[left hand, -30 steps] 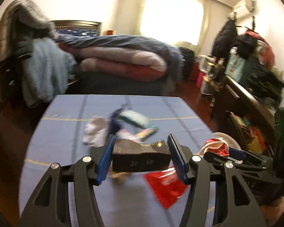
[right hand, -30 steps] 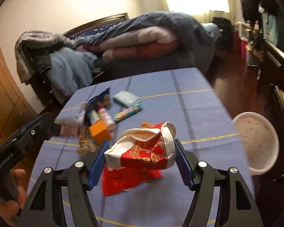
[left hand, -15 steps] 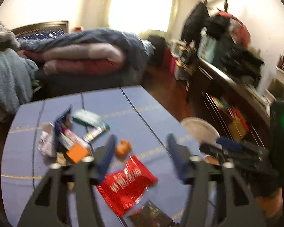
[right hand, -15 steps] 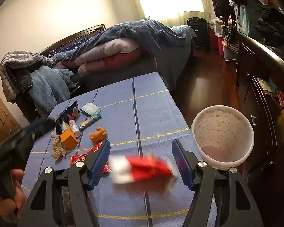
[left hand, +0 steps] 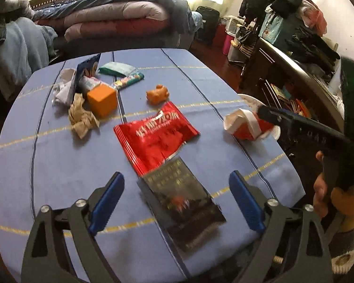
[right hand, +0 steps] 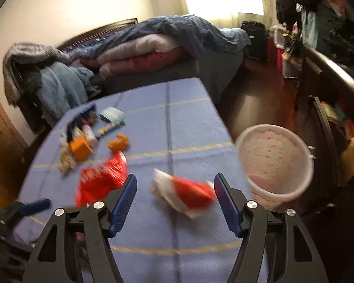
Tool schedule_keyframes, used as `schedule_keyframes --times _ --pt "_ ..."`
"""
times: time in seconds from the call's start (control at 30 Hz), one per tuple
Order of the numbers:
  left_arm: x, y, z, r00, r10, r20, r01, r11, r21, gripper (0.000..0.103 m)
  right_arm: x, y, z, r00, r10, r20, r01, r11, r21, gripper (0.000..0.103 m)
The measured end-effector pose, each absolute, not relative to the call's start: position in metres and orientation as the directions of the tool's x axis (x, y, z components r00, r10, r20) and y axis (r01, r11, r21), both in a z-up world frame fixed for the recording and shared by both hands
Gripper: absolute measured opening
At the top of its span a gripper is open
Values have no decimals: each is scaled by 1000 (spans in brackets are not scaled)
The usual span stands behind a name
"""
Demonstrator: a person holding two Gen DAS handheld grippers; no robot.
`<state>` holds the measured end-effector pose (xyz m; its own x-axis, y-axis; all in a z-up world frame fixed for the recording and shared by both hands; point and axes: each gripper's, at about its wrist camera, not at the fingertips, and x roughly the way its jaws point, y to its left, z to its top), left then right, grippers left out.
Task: Collect trash
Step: 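Carry the black box and red-and-white wrapper toward the pink-dotted bin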
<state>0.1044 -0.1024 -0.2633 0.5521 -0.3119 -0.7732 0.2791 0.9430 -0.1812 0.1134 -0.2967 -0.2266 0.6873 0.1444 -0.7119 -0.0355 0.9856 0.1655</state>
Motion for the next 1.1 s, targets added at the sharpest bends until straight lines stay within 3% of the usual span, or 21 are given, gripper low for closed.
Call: schedule_keyframes --times 0.1,0.4,0.43,0.53,0.67,0.93,0.97,1.0,1.07,1.1 --pt "102 -113 -268 556 -290 -779 264 950 -165 96 101 -310 -233 681 107 -724 -11 991 135 74" --pt "115 -130 -285 563 -143 -814 151 986 -69 99 91 -314 -237 675 151 -722 -52 986 158 77" --pt "117 -129 -288 557 -130 -820 133 989 -66 98 92 -313 -236 676 154 -721 -54 986 160 77" --pt "122 -124 -298 530 -119 -840 92 992 -82 66 96 -311 -234 681 163 -714 -65 984 163 79" --pt "121 -119 -298 533 -149 -833 93 989 -117 59 109 -307 -235 680 167 -714 -73 984 161 82" --pt "114 -107 -277 613 -192 -766 113 981 -156 58 141 -285 -260 634 149 -759 -105 989 107 86" --pt "114 -103 -274 621 -195 -759 112 981 -161 58 145 -283 -264 628 146 -765 -108 989 100 83" --pt "114 -101 -272 626 -195 -755 110 981 -162 58 147 -281 -267 621 146 -770 -111 989 98 75" --pt "115 -98 -269 633 -199 -748 108 980 -170 58 152 -280 -273 599 151 -786 -113 988 103 49" --pt "116 -96 -266 635 -199 -746 106 980 -171 58 153 -280 -275 593 160 -789 -113 987 115 47"
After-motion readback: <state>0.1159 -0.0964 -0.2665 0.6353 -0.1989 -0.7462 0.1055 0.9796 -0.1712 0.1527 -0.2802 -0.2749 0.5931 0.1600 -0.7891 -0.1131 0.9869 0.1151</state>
